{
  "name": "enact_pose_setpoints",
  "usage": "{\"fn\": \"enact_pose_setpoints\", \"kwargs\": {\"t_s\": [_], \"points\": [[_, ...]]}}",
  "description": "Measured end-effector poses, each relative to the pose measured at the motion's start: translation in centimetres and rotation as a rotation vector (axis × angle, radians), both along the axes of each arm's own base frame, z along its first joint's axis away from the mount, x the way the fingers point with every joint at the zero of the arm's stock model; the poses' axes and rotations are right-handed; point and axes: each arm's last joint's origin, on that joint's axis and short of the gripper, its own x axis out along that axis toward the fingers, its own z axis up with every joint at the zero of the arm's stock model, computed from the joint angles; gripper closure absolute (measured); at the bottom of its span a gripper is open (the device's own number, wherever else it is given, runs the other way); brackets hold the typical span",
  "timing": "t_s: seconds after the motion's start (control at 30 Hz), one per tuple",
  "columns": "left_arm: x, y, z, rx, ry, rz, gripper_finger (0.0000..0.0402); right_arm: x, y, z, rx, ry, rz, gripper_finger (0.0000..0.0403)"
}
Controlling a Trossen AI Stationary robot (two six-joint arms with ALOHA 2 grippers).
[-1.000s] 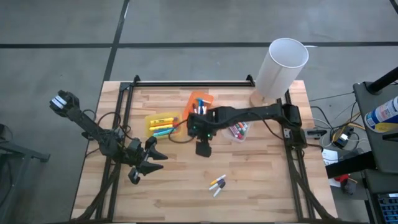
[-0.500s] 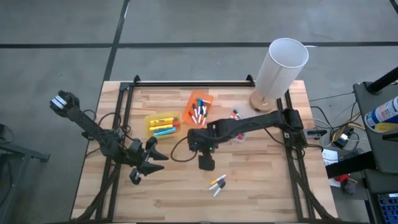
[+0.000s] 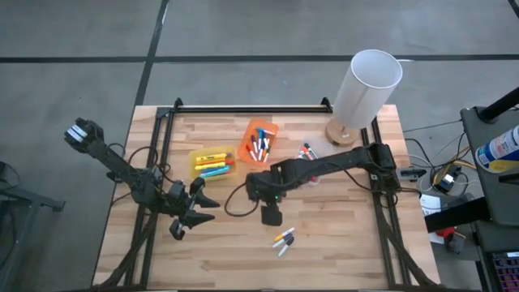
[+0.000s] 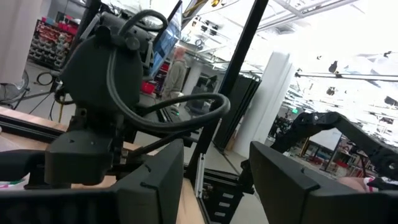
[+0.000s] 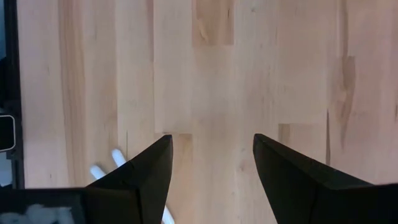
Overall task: Pick & Place Markers
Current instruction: Put the yellow pen into the orange bin
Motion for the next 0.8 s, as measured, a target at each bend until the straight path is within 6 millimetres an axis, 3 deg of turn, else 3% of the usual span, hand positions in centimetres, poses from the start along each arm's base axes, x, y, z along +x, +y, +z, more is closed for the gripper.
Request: {"fn": "enact_pose_setpoints", "kwargs": {"t_s": [0.8], "points": [[0.0,0.1,0.0,0.011,0.004,0.045,0.0223,-0.3,1.8,0.0,0.013,0.011,0.008,0.0188]]}}
